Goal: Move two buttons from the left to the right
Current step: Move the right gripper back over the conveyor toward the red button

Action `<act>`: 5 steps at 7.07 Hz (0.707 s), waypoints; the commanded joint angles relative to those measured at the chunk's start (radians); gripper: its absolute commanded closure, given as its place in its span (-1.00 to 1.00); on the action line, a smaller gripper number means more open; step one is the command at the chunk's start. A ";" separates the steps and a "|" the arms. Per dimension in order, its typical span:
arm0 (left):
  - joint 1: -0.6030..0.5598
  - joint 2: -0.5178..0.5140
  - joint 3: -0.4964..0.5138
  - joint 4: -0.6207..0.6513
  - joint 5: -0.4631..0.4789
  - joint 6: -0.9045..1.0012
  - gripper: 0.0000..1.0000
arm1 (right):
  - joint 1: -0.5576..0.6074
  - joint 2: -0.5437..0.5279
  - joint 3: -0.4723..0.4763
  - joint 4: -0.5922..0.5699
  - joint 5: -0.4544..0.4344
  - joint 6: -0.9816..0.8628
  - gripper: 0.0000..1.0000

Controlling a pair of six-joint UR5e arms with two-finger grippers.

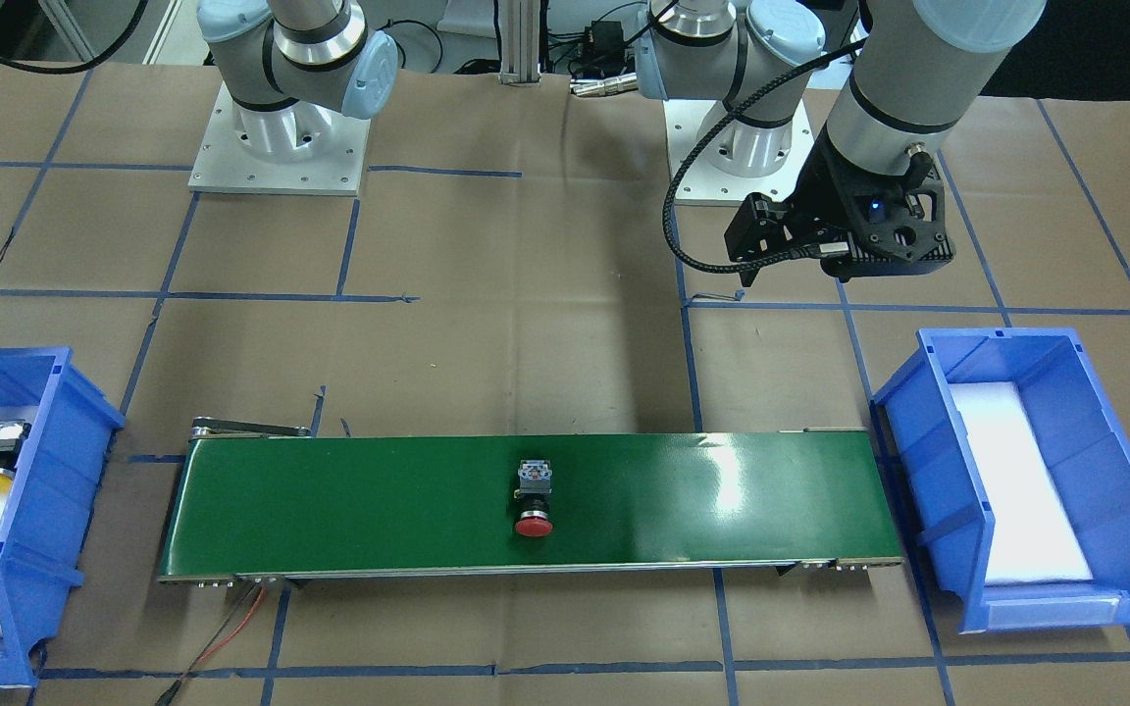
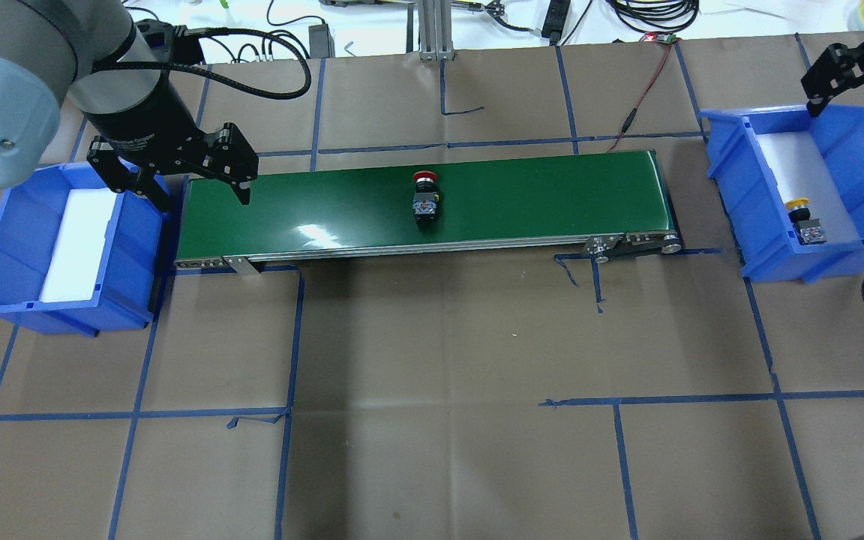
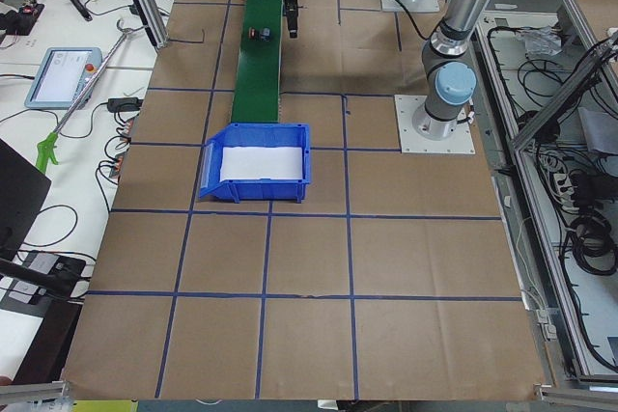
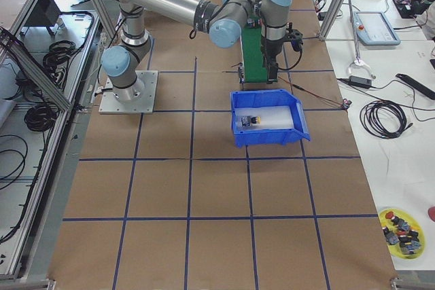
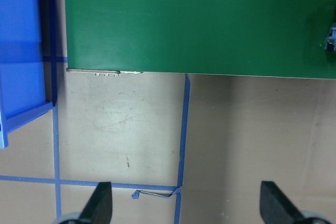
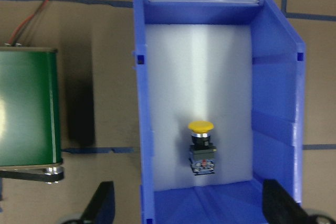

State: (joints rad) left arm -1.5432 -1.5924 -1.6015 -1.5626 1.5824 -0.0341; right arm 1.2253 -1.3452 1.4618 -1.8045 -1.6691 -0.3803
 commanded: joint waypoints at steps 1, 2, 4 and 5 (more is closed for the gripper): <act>-0.002 -0.001 0.000 -0.001 -0.001 -0.001 -1.00 | 0.141 -0.022 0.009 0.000 0.000 0.194 -0.99; -0.002 0.002 0.000 -0.001 0.001 -0.001 -1.00 | 0.227 -0.028 0.009 0.000 0.000 0.274 -0.99; -0.002 0.002 0.000 -0.001 -0.001 -0.001 -1.00 | 0.324 -0.035 0.011 0.000 -0.004 0.412 -0.99; -0.002 0.003 0.000 -0.002 0.001 0.000 -1.00 | 0.332 -0.038 0.011 0.000 -0.004 0.419 -0.99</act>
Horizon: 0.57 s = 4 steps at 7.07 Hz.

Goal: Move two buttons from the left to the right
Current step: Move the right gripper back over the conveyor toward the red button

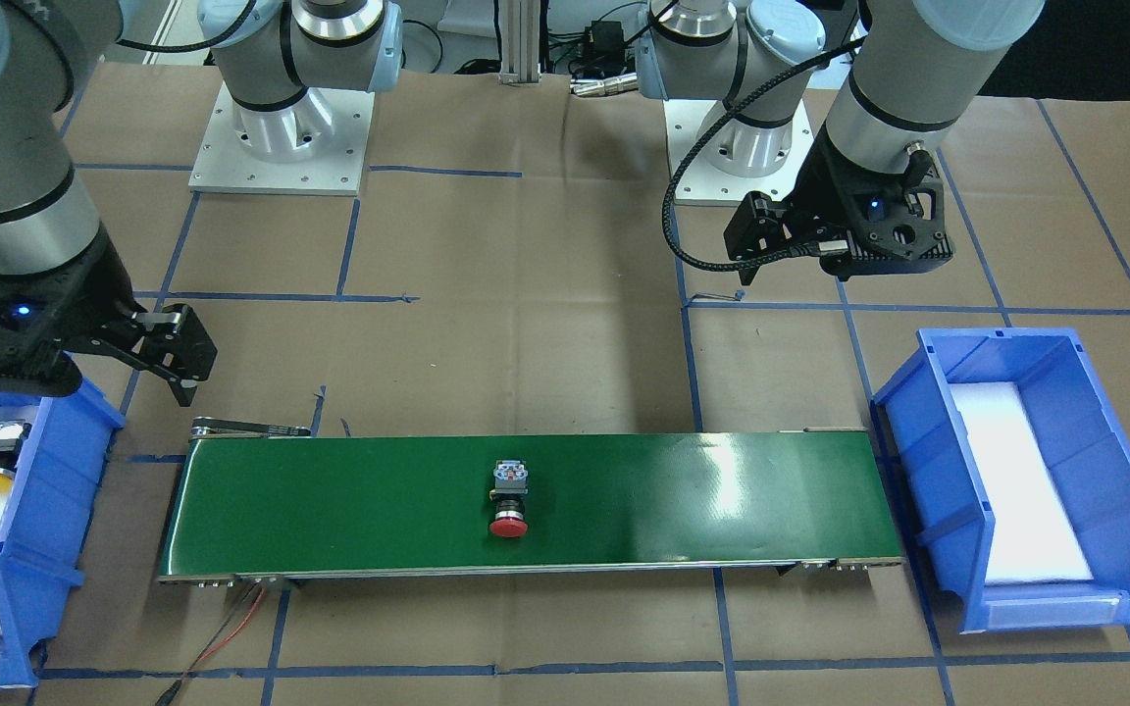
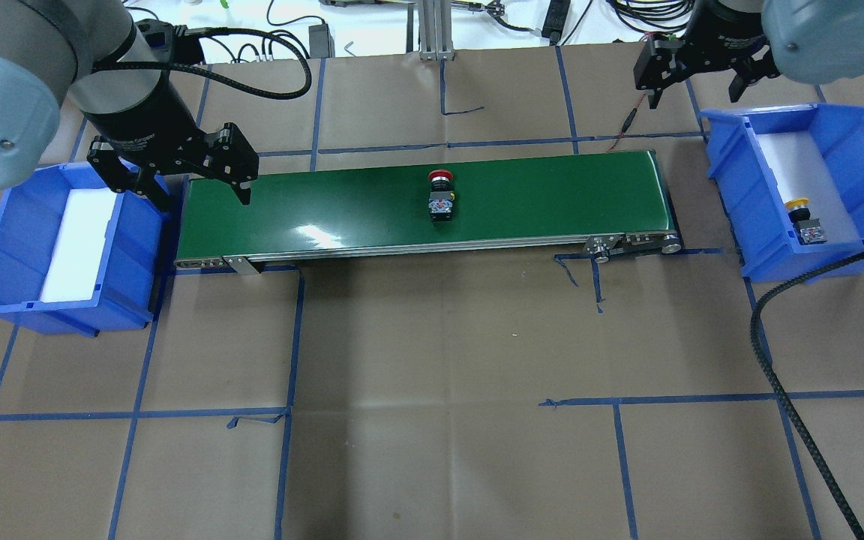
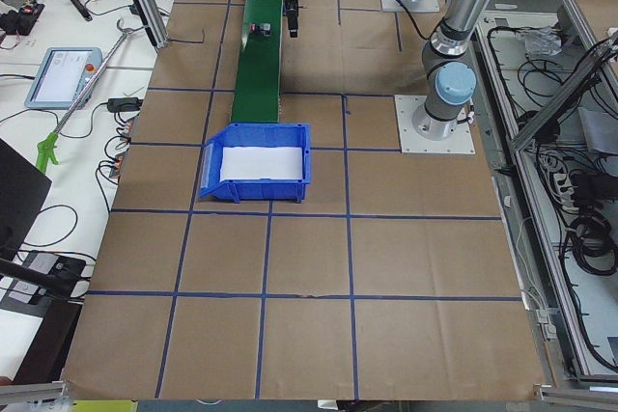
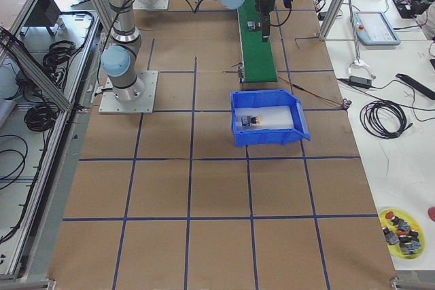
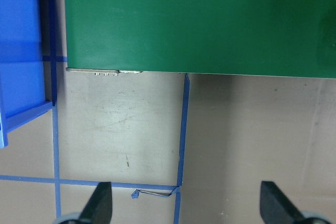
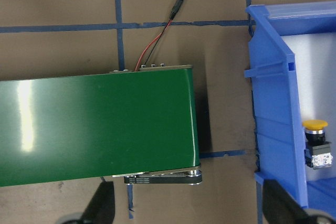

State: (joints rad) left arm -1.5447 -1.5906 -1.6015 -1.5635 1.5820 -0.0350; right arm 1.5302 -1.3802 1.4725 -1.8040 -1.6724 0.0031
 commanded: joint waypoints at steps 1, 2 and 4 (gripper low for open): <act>0.000 -0.002 0.000 -0.001 0.000 0.000 -1.00 | 0.027 -0.003 0.002 0.005 -0.001 0.035 -0.99; 0.000 0.001 -0.002 -0.001 0.000 0.001 -1.00 | 0.027 -0.002 0.000 0.029 0.000 0.035 -1.00; 0.000 0.001 0.000 -0.001 0.000 0.001 -1.00 | 0.027 -0.002 0.000 0.029 -0.001 0.035 -0.99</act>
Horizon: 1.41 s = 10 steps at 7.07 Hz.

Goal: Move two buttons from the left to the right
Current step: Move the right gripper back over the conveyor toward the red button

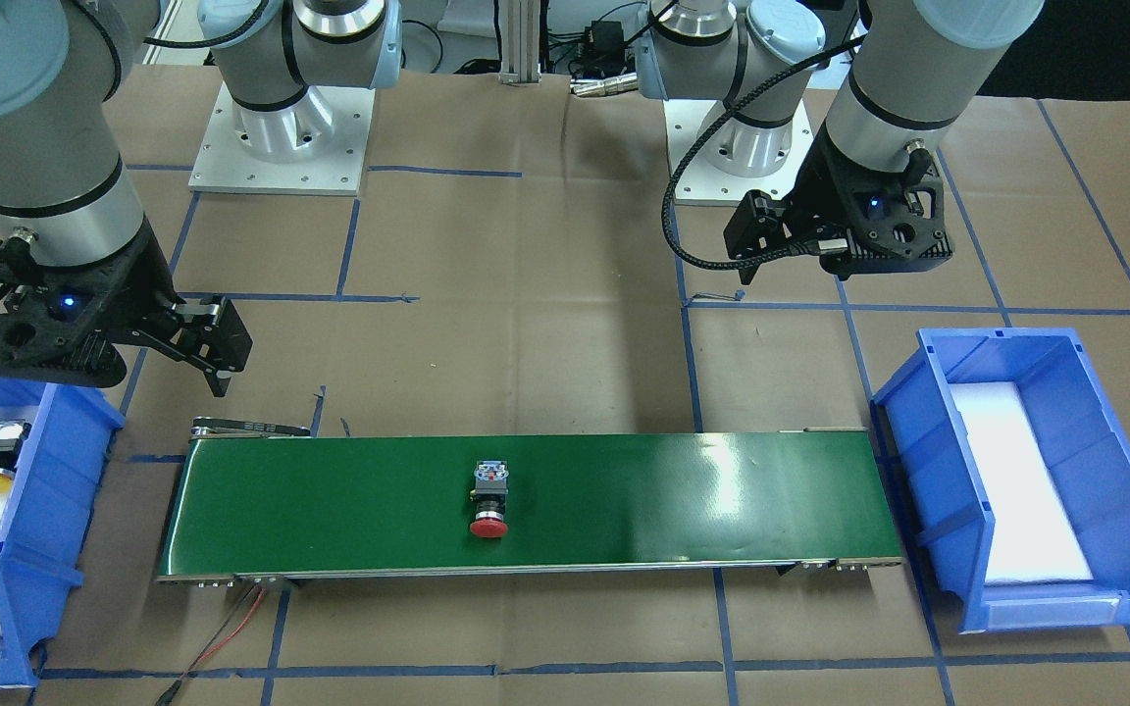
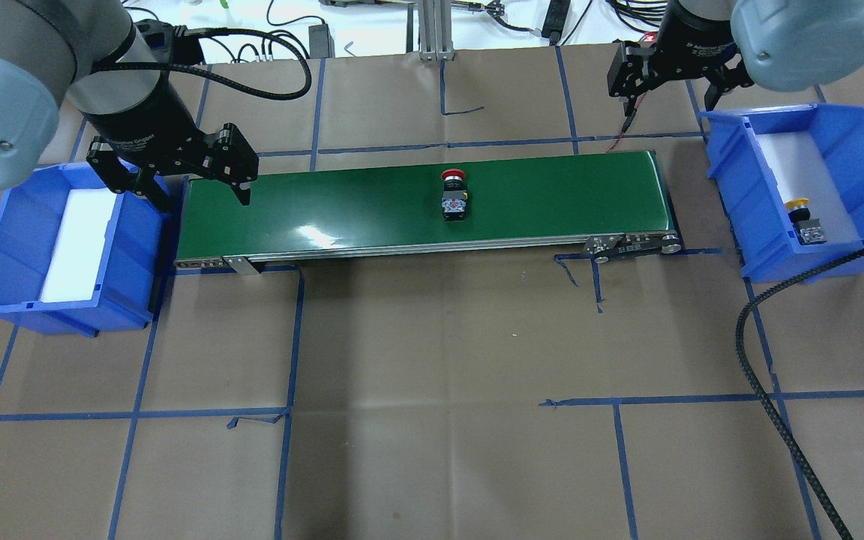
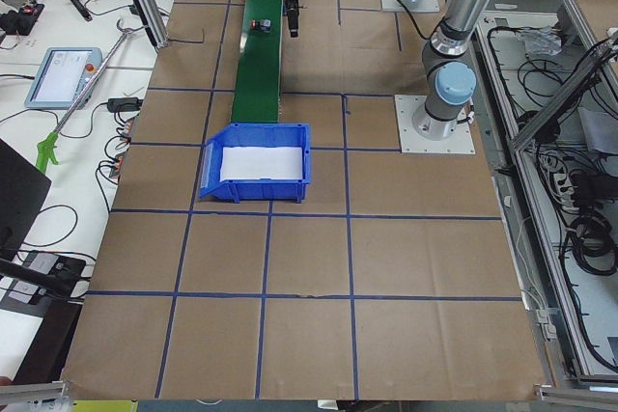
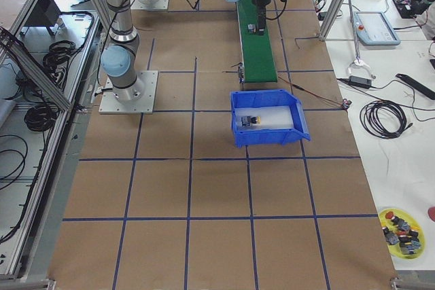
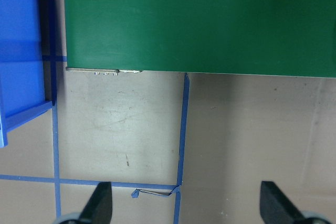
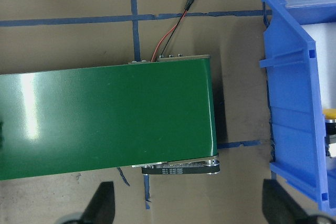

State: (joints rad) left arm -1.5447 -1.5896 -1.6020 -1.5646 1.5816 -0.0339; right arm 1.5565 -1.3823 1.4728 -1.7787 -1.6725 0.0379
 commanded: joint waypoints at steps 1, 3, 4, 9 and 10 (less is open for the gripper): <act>0.000 0.000 0.000 0.000 0.001 0.006 -1.00 | 0.000 0.002 0.000 0.007 -0.004 0.000 -0.99; 0.000 0.000 0.000 0.000 0.000 0.006 -1.00 | 0.000 0.002 0.000 0.004 -0.006 0.000 -0.99; 0.000 0.000 0.000 0.000 -0.002 0.006 -1.00 | 0.000 0.002 0.001 0.007 -0.007 0.000 -0.99; 0.000 0.000 -0.001 0.000 0.001 0.008 -1.00 | -0.001 0.020 0.015 0.010 -0.003 0.000 -0.99; 0.000 0.000 -0.001 0.000 0.001 0.008 -1.00 | -0.001 0.019 0.049 -0.001 0.005 -0.001 -0.99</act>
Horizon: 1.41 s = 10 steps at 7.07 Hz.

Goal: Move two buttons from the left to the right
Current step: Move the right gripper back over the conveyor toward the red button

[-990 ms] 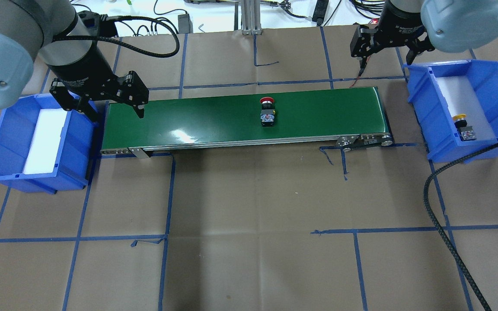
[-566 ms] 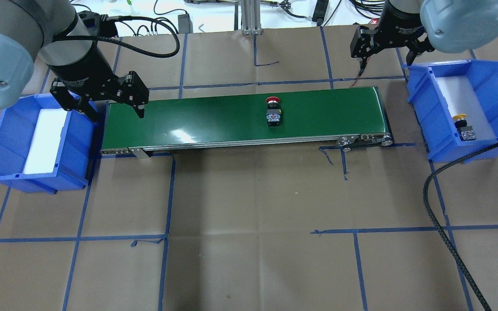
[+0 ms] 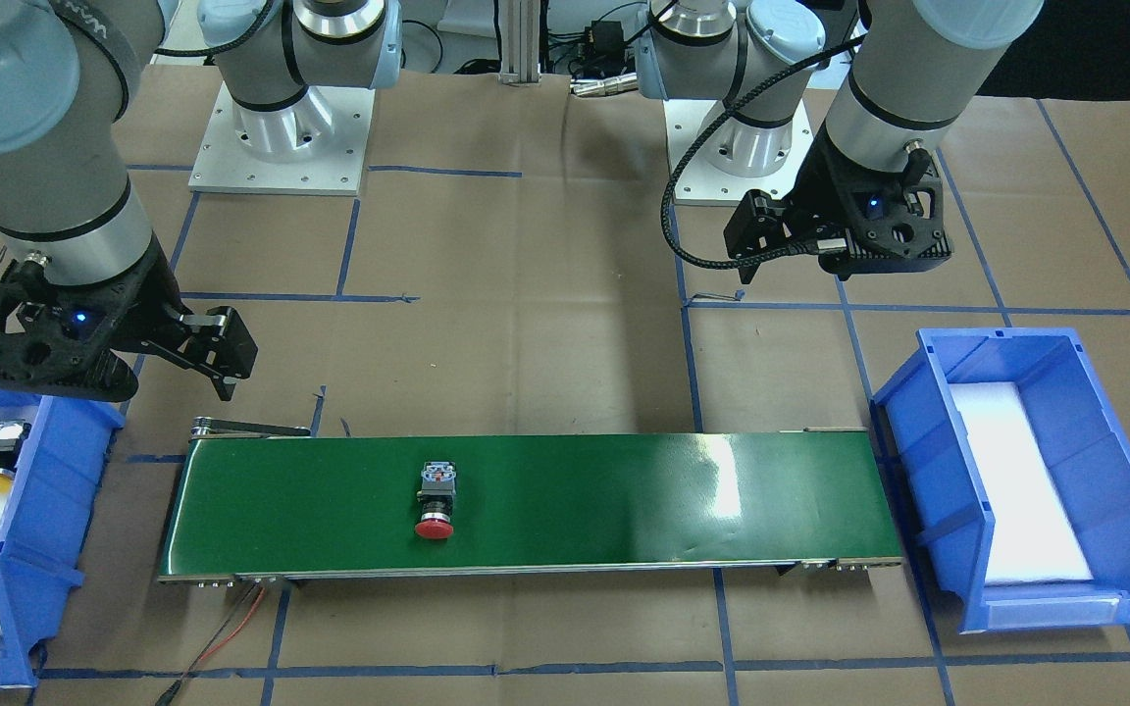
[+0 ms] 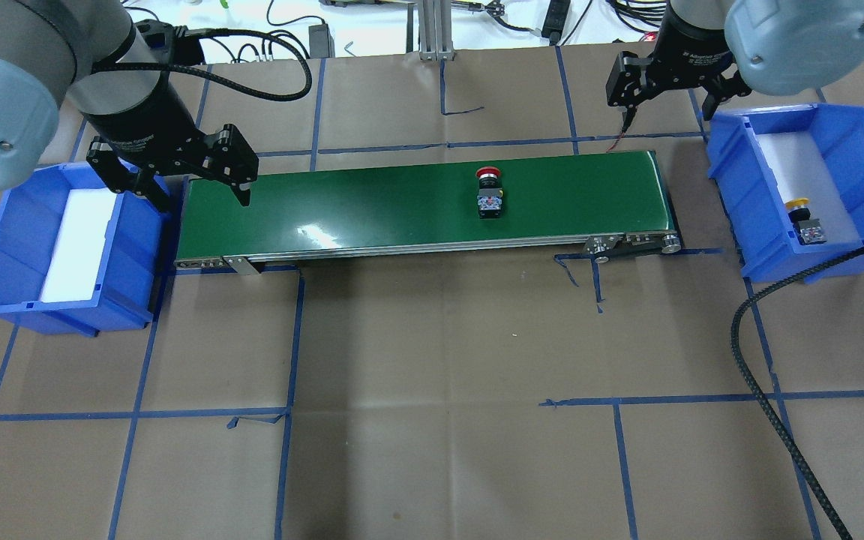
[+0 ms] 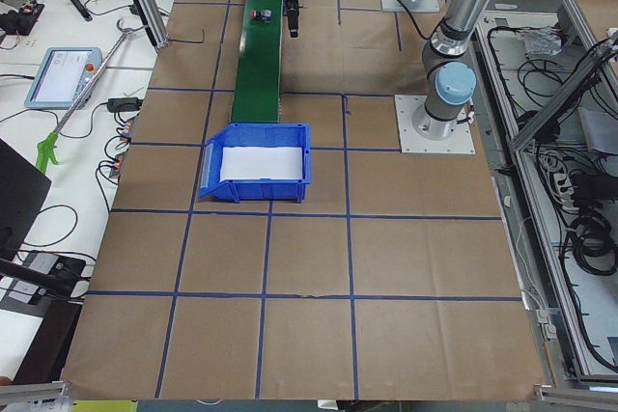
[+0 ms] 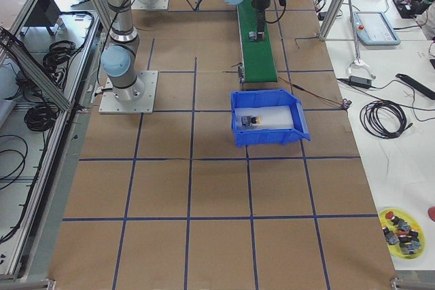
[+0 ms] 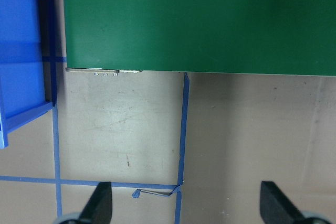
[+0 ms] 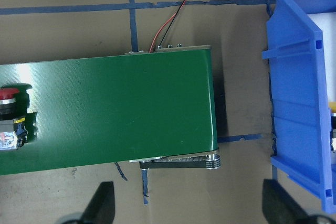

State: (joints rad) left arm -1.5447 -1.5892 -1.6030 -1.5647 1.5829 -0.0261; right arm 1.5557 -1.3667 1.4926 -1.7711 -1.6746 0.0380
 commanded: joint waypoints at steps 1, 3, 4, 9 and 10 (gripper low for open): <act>0.000 0.000 0.000 0.000 0.000 0.000 -1.00 | 0.000 0.005 0.066 -0.017 0.012 -0.001 -0.98; 0.000 0.000 0.000 0.000 -0.001 0.000 -1.00 | 0.003 0.003 0.116 -0.043 0.126 0.005 -0.98; 0.000 0.000 0.000 0.000 -0.001 0.000 -1.00 | 0.003 0.026 0.138 -0.101 0.177 -0.001 -0.99; 0.000 0.000 0.000 0.000 0.000 0.000 -1.00 | 0.006 0.141 0.152 -0.289 0.181 -0.001 -0.99; 0.000 0.000 0.000 0.000 0.002 0.000 -1.00 | 0.006 0.150 0.150 -0.292 0.182 0.000 -0.99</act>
State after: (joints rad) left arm -1.5447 -1.5891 -1.6030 -1.5647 1.5835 -0.0261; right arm 1.5615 -1.2316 1.6450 -2.0538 -1.4938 0.0354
